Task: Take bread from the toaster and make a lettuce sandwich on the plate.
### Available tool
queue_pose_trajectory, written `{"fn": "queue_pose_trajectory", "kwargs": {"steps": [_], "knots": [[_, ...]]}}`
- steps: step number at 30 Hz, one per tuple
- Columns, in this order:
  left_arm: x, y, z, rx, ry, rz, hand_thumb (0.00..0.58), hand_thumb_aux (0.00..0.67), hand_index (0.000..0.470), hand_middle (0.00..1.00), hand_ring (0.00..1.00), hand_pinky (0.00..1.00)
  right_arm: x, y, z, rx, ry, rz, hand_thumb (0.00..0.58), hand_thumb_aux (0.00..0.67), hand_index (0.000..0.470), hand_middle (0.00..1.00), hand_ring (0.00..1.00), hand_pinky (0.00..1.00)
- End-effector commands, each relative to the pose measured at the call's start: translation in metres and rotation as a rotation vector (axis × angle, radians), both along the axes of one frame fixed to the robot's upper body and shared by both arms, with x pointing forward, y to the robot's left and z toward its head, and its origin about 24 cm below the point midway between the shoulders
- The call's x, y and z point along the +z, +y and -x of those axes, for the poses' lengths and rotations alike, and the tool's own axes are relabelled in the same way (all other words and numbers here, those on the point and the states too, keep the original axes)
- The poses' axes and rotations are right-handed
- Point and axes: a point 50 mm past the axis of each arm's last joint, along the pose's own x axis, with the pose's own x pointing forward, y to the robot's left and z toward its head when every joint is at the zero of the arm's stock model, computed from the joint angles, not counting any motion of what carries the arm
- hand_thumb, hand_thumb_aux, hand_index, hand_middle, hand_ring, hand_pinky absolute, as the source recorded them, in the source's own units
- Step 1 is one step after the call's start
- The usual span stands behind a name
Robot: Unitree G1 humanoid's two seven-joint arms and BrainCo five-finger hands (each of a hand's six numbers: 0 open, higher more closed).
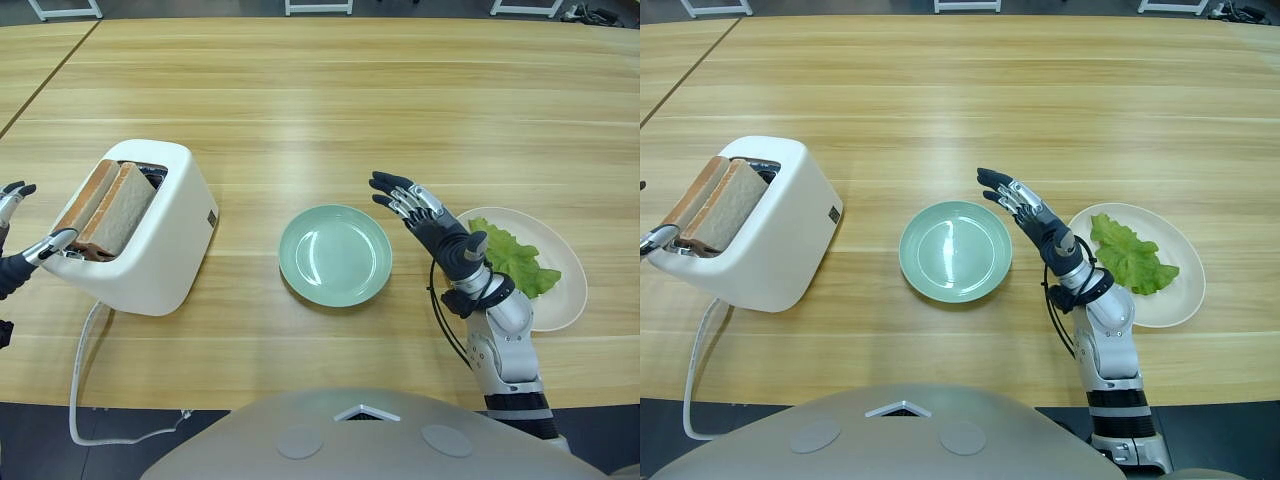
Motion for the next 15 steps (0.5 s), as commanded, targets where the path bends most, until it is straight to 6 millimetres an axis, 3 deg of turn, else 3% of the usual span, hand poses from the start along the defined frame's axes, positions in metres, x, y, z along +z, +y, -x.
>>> {"fn": "queue_pose_trajectory", "kwargs": {"steps": [1, 6, 14, 15], "knots": [[-0.0008, 0.0039, -0.0039, 0.001, 0.01, -0.007, 0.144, 0.089, 0.063, 0.0, 0.0, 0.0, 0.0011, -0.0008, 0.0012, -0.008, -0.005, 0.011, 0.0, 0.0, 0.0, 0.0, 0.0, 0.0], [-0.0043, 0.0045, -0.0056, -0.001, 0.015, 0.003, 0.201, 0.129, 0.09, 0.0, 0.0, 0.0, 0.0013, -0.0006, 0.0017, -0.008, -0.007, 0.012, 0.0, 0.0, 0.0, 0.0, 0.0, 0.0], [-0.0088, -0.0026, -0.009, -0.03, 0.022, 0.014, 0.223, 0.145, 0.101, 0.0, 0.0, 0.0, 0.0022, -0.0007, 0.0025, -0.007, -0.011, 0.013, 0.0, 0.0, 0.0, 0.0, 0.0, 0.0], [-0.0098, -0.0047, -0.0102, -0.039, 0.023, 0.018, 0.285, 0.192, 0.135, 0.0, 0.0, 0.0, 0.0024, -0.0005, 0.0027, -0.007, -0.012, 0.012, 0.0, 0.0, 0.0, 0.0, 0.0, 0.0]]}}
